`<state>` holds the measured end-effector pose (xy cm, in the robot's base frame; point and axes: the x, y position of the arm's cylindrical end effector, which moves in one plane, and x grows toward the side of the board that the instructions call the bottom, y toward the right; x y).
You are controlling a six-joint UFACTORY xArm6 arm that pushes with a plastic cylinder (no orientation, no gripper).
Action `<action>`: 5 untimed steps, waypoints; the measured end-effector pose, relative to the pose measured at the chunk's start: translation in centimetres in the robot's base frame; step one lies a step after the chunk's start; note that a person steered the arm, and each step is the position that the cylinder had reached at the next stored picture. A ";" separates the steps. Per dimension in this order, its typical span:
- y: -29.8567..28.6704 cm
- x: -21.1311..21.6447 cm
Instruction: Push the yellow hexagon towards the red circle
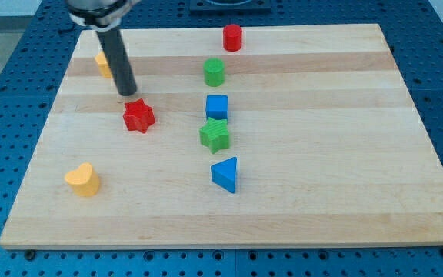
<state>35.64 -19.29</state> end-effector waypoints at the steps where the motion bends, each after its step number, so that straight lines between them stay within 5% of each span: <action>1: -2.2 -0.7; 3: -8.6 -3.2; 5: -9.1 -5.4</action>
<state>30.28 -28.43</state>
